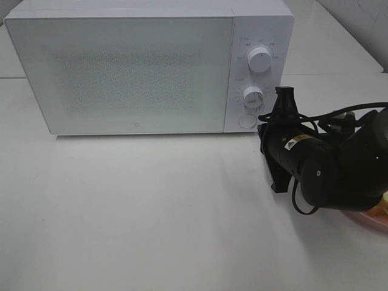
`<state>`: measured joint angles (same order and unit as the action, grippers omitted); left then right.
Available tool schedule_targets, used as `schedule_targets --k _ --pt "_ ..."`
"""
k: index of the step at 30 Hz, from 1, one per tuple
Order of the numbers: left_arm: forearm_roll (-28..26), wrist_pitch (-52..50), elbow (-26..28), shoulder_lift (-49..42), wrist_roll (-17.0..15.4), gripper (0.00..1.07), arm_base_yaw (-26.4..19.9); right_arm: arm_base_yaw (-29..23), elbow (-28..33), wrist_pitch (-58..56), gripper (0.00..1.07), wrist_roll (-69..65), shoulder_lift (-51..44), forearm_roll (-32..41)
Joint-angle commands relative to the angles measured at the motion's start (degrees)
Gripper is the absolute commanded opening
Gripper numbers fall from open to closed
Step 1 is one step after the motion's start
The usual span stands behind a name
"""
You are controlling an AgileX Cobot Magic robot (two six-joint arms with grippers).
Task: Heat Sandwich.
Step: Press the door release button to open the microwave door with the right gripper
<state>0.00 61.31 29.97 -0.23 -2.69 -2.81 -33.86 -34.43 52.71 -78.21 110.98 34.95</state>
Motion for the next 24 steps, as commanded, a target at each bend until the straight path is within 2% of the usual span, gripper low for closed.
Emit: schedule_targets --k 1,24 --pt "0.00 -0.57 -0.06 -1.49 0.00 0.98 0.06 0.80 -1.95 -0.34 0.00 0.74 1.20 -1.15" --pt "0.00 -0.57 -0.06 -1.49 0.00 0.98 0.06 2.69 -11.63 -2.06 0.00 2.75 8.59 -0.69"
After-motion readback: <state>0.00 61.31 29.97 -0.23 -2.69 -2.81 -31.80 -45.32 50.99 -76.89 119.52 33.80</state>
